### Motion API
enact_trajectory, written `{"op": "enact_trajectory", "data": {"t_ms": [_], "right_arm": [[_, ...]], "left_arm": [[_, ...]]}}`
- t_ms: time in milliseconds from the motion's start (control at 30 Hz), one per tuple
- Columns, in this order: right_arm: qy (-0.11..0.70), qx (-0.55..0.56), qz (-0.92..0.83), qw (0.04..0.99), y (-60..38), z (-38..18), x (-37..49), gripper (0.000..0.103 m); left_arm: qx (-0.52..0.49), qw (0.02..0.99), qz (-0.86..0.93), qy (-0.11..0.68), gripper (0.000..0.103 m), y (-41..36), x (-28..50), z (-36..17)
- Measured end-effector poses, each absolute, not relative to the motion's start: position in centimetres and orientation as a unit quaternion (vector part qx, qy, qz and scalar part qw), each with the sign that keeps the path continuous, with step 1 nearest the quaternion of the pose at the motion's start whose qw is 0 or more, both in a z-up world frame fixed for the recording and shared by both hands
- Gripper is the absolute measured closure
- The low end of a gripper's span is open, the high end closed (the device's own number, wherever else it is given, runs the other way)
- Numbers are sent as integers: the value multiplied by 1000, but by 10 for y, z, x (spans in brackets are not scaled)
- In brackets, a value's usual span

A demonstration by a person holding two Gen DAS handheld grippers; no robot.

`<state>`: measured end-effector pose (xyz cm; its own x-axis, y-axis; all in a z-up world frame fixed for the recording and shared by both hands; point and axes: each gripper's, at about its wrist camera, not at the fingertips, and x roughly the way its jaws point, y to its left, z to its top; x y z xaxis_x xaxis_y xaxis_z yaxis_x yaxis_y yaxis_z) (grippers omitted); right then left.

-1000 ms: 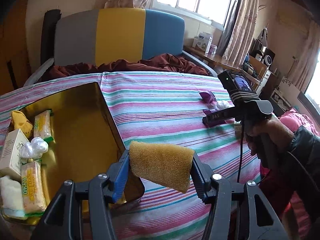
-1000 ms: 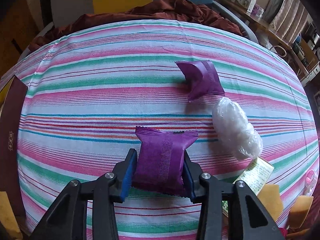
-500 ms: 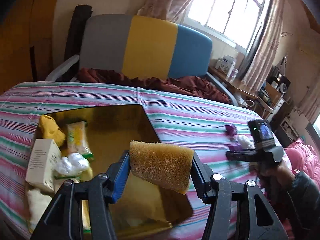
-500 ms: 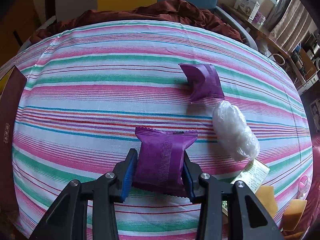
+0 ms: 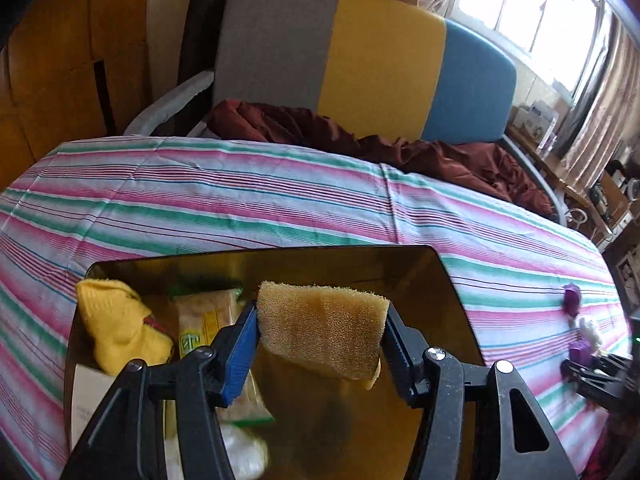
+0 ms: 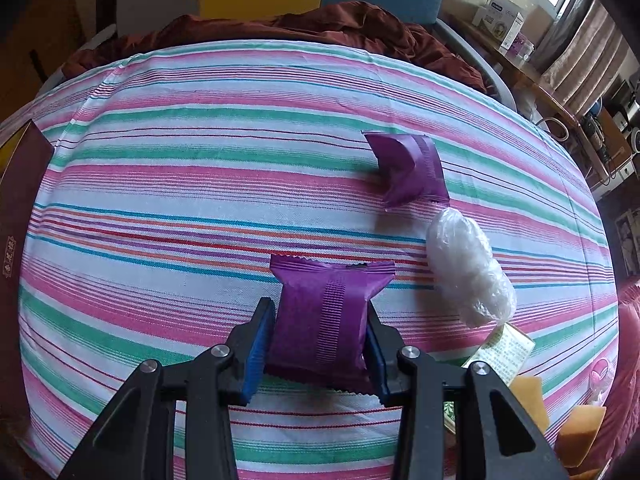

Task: Organize objects
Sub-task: 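Lower the yellow sponge into the gold tray and open the left tool, then carry the purple packet into the gold tray and open the right tool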

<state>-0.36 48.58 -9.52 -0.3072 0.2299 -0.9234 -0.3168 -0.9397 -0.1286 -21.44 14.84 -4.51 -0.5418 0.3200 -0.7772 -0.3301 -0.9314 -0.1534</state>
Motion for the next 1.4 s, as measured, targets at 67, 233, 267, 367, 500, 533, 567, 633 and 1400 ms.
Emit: {"op": "enact_trajectory", "data": {"t_ms": [67,233,267,367,500,533,567,633,1400], "right_arm": [[39,-564,807,171,483,-94,-2,61],[40,-563,807,170,486,-97,-3,61],[41,-563,807,171,487,-97,-4,61],[41,-563,807,172,487,-97,-4,61],[40,-563,807,172,491,-99,-7,61],[39,-563,808,173,491,-99,-7,61],[40,-562,807,175,491,-99,-8,61],[37,-562,807,176,491,-99,-8,61],[31,-541,833,107,423,-76,-12,64]], "left_arm": [[-447,168,879,14,42,151,-227,-53],[-451,137,882,27,35,149,-242,-63],[-450,137,882,25,33,147,-242,-62],[-444,144,884,23,25,141,-234,-57],[-431,142,891,22,25,132,-211,-41],[-425,140,894,21,25,127,-204,-36],[-418,141,897,17,25,123,-195,-31],[-409,148,900,8,24,113,-176,-23],[-360,127,923,46,24,53,-47,-10]]}}
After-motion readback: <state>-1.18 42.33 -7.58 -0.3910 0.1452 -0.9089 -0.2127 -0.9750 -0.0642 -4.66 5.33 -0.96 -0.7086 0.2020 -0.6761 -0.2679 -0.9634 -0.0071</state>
